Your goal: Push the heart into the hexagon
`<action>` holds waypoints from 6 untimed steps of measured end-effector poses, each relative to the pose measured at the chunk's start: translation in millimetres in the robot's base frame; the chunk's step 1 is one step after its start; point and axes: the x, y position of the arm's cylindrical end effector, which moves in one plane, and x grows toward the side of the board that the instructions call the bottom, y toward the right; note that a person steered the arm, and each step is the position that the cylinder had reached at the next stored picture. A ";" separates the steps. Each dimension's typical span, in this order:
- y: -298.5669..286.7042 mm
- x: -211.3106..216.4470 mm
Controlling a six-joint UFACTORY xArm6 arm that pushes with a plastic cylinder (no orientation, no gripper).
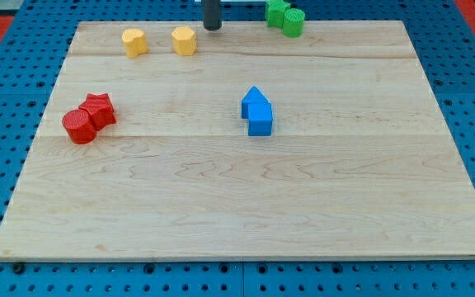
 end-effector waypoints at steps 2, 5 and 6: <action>-50.4 40.8; -116.7 -10.8; -134.6 -6.4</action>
